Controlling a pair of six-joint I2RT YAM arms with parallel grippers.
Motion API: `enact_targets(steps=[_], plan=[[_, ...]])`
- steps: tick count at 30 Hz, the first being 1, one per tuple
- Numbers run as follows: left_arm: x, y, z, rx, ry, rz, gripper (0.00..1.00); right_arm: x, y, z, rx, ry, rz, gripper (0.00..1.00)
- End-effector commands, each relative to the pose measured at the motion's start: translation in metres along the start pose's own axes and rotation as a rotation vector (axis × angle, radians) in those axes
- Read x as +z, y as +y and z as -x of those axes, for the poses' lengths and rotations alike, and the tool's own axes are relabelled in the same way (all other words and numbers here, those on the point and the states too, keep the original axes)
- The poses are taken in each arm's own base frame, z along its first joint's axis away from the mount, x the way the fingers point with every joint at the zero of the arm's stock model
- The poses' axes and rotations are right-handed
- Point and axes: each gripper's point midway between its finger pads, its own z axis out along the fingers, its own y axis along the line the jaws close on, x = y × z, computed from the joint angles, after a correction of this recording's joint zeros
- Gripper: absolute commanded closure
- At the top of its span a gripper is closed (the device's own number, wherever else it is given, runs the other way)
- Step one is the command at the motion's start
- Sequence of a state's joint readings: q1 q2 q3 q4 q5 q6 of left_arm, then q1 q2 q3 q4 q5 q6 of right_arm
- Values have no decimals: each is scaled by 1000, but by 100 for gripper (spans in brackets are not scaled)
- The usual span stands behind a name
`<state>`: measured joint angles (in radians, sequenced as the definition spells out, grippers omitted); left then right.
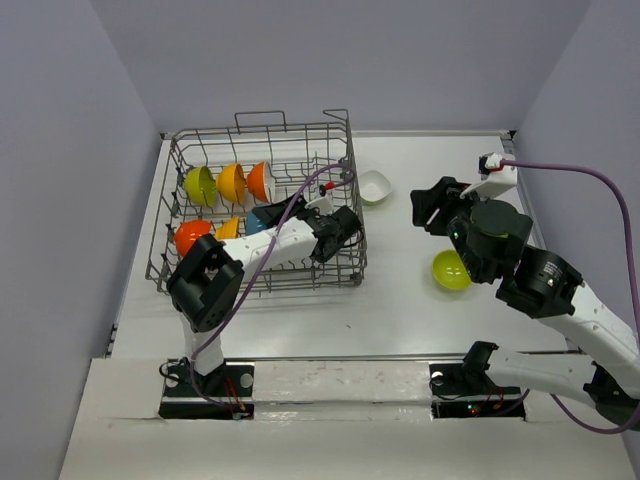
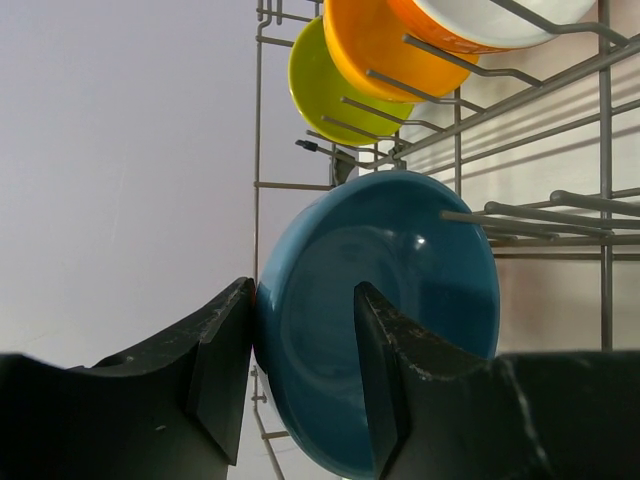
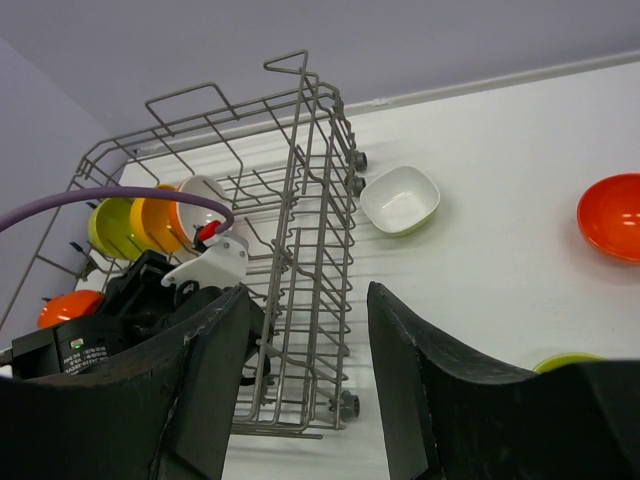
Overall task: Load the bowls into the dish rack
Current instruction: Insert the bowl into the dish rack.
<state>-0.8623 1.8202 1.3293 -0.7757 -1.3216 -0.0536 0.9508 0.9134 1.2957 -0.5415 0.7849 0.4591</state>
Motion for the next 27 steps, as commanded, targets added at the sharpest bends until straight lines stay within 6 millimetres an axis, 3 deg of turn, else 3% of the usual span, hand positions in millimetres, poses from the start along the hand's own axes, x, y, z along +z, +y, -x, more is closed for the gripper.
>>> enact_targets(steps=[1,14,27], plan=[[-4,-30,-10,-94,32,-156,49,-1,7,15,34,-40,20,44],[-5,-35,-16,-109,51,-177,48,0,9,12,30,-31,25,44],[-4,-26,-17,-155,51,-174,44,2,12,9,24,-22,30,44]])
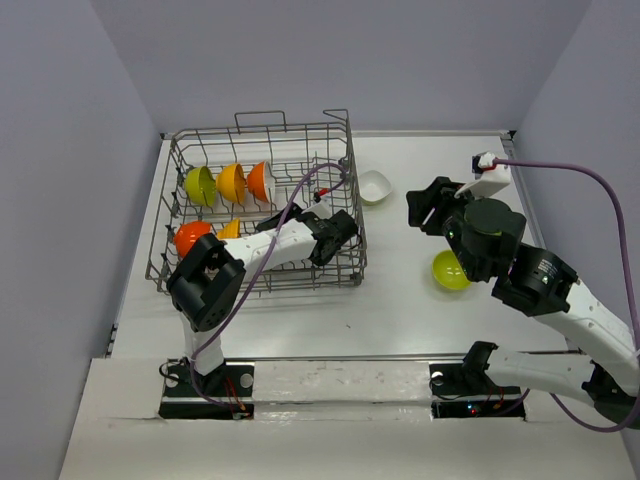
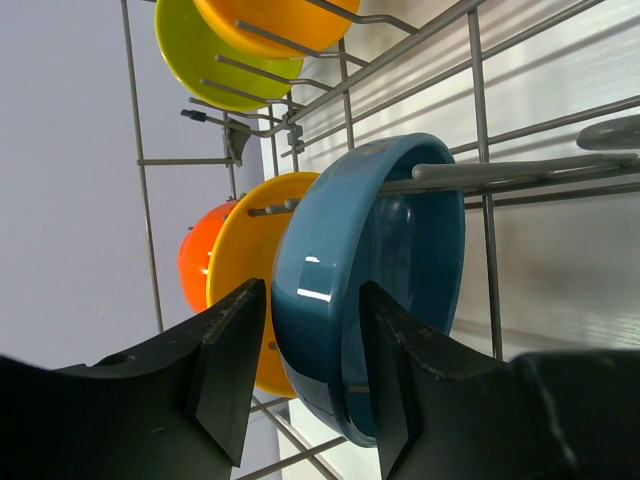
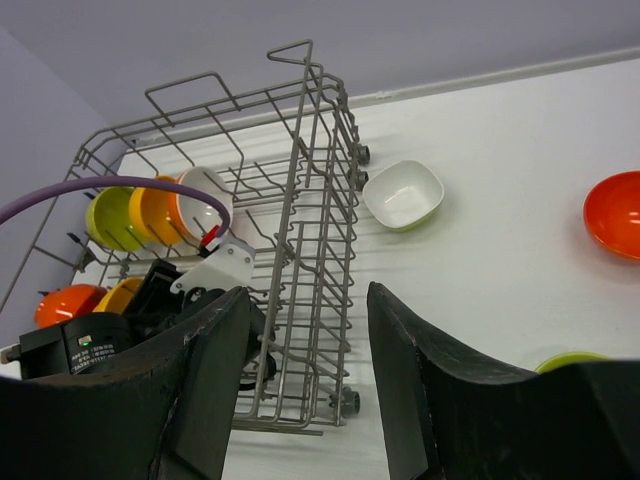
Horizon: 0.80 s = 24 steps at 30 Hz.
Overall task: Load the bowls into the dish rack
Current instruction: Insert the bowl into the dish rack.
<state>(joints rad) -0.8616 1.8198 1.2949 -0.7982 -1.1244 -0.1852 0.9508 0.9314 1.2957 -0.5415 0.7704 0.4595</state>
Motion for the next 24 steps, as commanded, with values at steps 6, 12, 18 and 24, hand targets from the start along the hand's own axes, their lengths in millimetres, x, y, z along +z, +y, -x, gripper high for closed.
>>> enact_targets(steps=[6,12,18,24], plan=[[-7,29,4,-119,-22,31,39,-1,9,16,35,-38,27,44],[-11,40,8,-171,-35,22,37,0,11,16,33,-36,28,44],[-17,37,16,-213,-63,-72,37,1,14,17,31,-35,31,44],[-21,36,20,-242,-88,-132,37,4,16,15,26,-28,32,44]])
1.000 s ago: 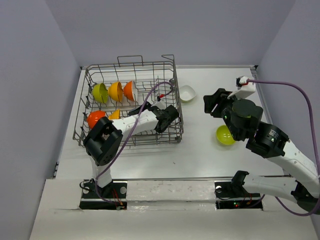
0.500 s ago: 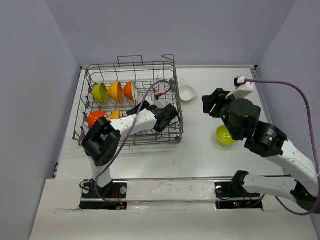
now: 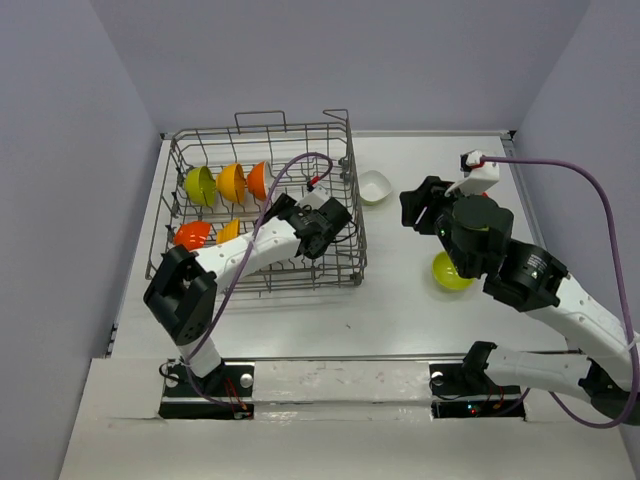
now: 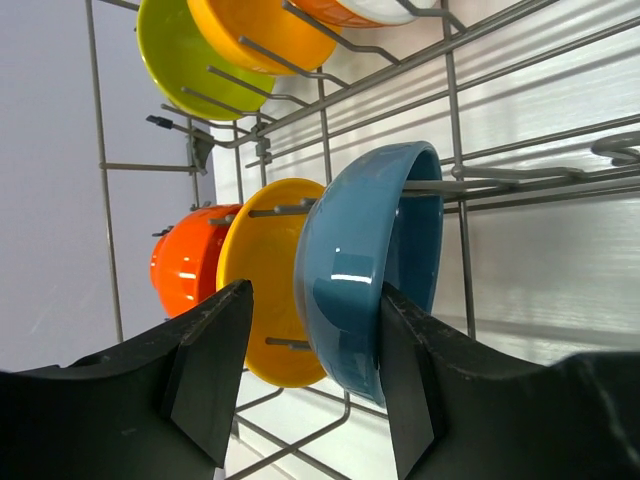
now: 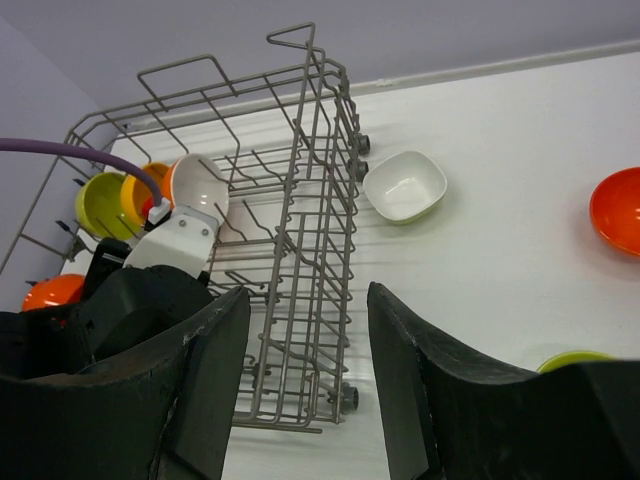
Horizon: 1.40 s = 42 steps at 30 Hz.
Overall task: Load the bowls into the dish rack
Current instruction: Insert the bowl into the dish rack, then pick up the bowl from the center of the board.
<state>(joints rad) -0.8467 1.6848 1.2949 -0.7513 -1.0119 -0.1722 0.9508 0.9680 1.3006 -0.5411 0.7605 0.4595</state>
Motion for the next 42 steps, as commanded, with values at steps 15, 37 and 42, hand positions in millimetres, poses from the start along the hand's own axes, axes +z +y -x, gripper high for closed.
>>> enact_targets(steps=[15,37,42], plan=[[-17,-1,14,-121,-82,-162,37,0,11,18,37,-40,26,43],[-82,37,66,-426,-354,-432,38,11,-44,8,-70,-118,-301,39],[-94,54,76,-528,-448,-455,37,25,-79,-1,-109,-105,-438,38]])
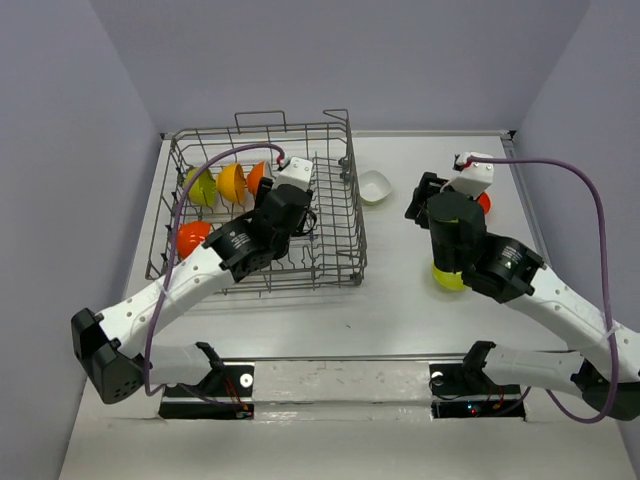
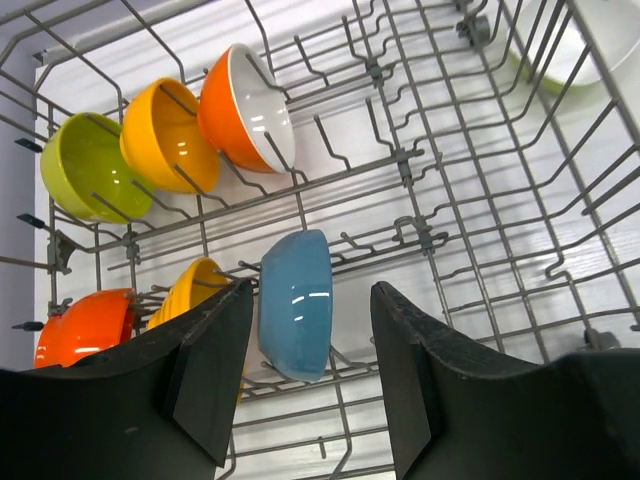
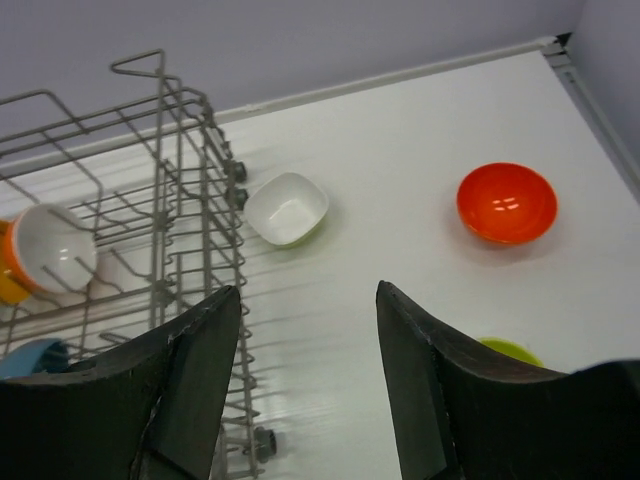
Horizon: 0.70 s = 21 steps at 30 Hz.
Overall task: Load the bowls into the dish rack
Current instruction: Pick up the bowl from the center of the board.
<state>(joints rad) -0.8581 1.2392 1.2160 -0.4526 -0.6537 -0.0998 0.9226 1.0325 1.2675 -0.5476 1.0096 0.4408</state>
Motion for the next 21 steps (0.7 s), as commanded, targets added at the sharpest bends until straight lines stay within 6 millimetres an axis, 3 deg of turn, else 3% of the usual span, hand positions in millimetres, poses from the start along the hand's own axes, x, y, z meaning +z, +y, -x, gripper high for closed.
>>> enact_targets(steps=[1,2,3,5,6,10,14,19,20,21], plan=[[-11,2,22,-85,-117,-33,37,22,-34,-5,-26,-16,-170,38],[-10,2,17,-87,-115,-35,37,29,-40,-9,-29,-1,-187,38],[-16,5,22,-119,-143,-43,37,41,-60,-12,-26,13,-252,38],[-19,7,21,-131,-165,-52,37,56,-70,-31,-24,89,-250,37],[-22,11,22,-138,-192,-49,37,67,-85,-37,-13,111,-296,38],[-31,22,25,-178,-241,-39,36,80,-93,-56,9,176,-301,37],[-35,19,27,-215,-271,-77,35,99,-96,-86,62,303,-262,37],[-35,20,25,-215,-278,-77,35,113,-117,-114,136,387,-285,37],[-34,20,24,-211,-277,-77,35,115,-113,-119,174,416,-245,37],[-34,19,24,-209,-276,-76,35,118,-125,-120,204,420,-262,37]])
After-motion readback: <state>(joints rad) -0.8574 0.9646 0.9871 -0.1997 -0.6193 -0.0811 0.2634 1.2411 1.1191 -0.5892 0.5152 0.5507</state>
